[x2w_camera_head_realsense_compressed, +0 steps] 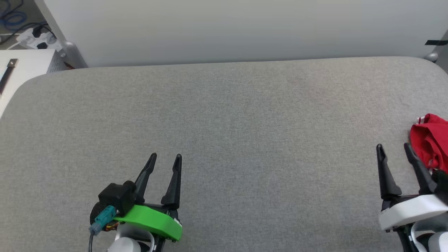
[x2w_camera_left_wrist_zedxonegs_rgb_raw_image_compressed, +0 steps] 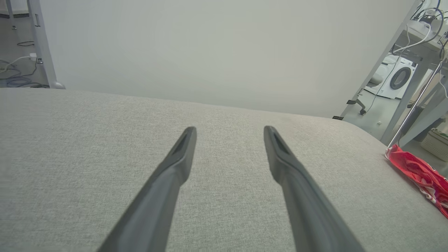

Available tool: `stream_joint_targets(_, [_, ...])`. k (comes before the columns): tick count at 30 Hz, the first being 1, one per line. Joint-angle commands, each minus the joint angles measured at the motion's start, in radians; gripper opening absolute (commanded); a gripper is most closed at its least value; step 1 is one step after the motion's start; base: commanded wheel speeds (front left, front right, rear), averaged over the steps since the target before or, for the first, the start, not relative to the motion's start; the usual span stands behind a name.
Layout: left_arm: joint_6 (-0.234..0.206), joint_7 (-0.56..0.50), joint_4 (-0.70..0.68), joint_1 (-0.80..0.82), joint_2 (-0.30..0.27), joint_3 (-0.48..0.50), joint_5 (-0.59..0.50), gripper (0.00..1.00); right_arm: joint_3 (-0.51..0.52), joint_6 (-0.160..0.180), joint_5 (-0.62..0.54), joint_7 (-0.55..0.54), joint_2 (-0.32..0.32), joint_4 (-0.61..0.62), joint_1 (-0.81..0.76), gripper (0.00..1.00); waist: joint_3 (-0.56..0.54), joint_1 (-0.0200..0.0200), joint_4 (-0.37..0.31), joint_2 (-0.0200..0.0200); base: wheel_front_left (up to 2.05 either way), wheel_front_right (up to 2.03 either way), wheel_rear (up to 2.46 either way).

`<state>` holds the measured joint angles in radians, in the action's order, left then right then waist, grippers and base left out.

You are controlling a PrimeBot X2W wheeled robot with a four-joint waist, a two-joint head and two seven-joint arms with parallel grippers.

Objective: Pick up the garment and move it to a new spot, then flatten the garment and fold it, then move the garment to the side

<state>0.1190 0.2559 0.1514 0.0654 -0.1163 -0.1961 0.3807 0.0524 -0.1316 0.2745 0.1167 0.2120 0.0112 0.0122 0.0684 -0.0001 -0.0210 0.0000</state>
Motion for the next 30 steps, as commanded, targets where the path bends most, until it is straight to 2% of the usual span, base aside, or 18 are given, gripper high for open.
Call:
stream_joint_targets(1, [0.007, 0.006, 0.005, -0.023, 0.008, 0.006, -0.025, 1.0, -0.009, 0.001, -0.007, 0.016, -0.01, -0.011, -0.015, 1.0, -0.024, 0.0001, 0.023, 0.0, 0.0, 0.0, 0.0])
stream_joint_targets(12, [0.011, 0.006, 0.021, -0.046, 0.034, 0.032, -0.068, 1.0, -0.044, 0.001, -0.019, 0.052, -0.033, -0.058, -0.007, 1.0, -0.019, 0.0001, 0.025, 0.0, 0.0, 0.0, 0.0])
stream_joint_targets(30, [0.012, 0.006, 0.004, -0.031, 0.034, 0.026, -0.058, 1.0, -0.064, 0.001, -0.008, 0.07, -0.033, -0.085, -0.002, 1.0, -0.014, 0.0001, 0.025, 0.0, 0.0, 0.0, 0.0])
